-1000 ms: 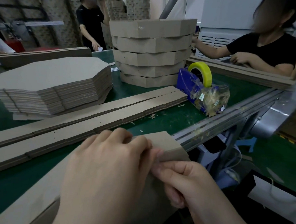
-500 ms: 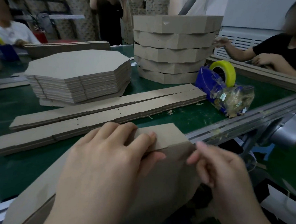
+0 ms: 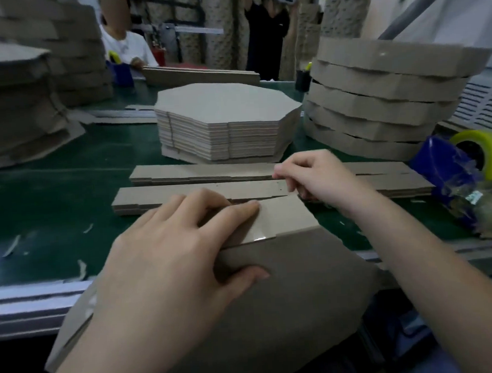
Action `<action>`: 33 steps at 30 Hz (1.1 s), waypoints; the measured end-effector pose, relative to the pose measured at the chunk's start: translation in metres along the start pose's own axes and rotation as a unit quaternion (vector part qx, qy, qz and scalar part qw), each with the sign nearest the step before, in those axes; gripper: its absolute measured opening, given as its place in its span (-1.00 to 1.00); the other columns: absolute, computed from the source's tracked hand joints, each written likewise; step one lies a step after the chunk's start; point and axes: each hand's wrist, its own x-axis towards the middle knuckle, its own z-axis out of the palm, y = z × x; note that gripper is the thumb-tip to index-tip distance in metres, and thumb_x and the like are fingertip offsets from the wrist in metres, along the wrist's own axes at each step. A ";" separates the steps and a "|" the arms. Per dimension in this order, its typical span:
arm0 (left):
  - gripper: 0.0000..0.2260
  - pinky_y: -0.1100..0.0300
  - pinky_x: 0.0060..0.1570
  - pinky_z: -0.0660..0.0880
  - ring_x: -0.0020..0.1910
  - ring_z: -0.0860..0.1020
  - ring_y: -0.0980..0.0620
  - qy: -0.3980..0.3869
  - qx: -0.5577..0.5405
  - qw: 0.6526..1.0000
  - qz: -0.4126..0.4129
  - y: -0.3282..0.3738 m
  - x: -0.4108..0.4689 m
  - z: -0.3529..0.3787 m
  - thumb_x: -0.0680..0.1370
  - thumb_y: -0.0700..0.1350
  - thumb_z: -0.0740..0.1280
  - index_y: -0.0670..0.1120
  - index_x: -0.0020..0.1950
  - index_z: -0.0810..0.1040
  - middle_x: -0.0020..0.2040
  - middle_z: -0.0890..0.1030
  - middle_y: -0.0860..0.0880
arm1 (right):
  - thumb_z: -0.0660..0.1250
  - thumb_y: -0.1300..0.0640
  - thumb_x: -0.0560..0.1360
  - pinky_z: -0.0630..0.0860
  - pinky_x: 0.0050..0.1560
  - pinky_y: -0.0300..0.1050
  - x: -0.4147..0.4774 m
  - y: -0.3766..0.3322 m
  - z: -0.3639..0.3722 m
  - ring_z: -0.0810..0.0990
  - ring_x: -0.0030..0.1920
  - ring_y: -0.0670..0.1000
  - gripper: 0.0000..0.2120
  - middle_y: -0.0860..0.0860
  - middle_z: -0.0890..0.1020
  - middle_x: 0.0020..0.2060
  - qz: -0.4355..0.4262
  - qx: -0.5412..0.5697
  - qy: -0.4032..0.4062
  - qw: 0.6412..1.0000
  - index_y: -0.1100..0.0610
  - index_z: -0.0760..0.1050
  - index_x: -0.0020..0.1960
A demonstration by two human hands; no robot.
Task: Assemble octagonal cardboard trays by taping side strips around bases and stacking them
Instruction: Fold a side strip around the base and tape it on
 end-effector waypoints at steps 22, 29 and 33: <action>-0.48 0.20 -0.28 0.48 -0.06 0.57 0.11 0.022 -0.047 0.995 -0.090 -0.052 -0.028 -0.009 0.31 0.40 0.23 0.24 0.18 0.56 -0.01 0.55 0.22 | 0.30 -0.06 0.56 0.34 0.25 -0.04 0.114 0.007 0.071 0.44 0.27 0.06 -0.56 0.00 0.46 0.24 -0.206 -0.280 -0.044 0.937 0.06 0.39 0.39; -0.57 0.27 -0.28 0.41 -0.08 0.54 0.18 0.032 -0.073 0.993 -0.081 -0.041 -0.028 -0.015 0.41 0.40 0.17 0.23 0.12 0.59 -0.07 0.54 0.23 | 0.35 -0.04 0.50 0.30 0.19 0.01 0.083 -0.007 0.057 0.39 0.14 0.10 -0.42 0.08 0.39 0.12 -0.312 -0.327 -0.027 0.892 0.13 0.33 0.46; -0.55 0.12 -0.08 0.50 -0.09 0.54 0.15 0.031 -0.081 0.994 -0.072 -0.035 -0.030 -0.022 0.42 0.40 0.15 0.20 0.09 0.60 -0.06 0.55 0.21 | 0.18 -0.34 0.47 0.30 0.10 -0.01 0.063 -0.027 0.050 0.41 0.11 0.06 -0.36 0.03 0.46 0.09 -0.320 -0.417 0.033 0.850 -0.04 0.33 0.44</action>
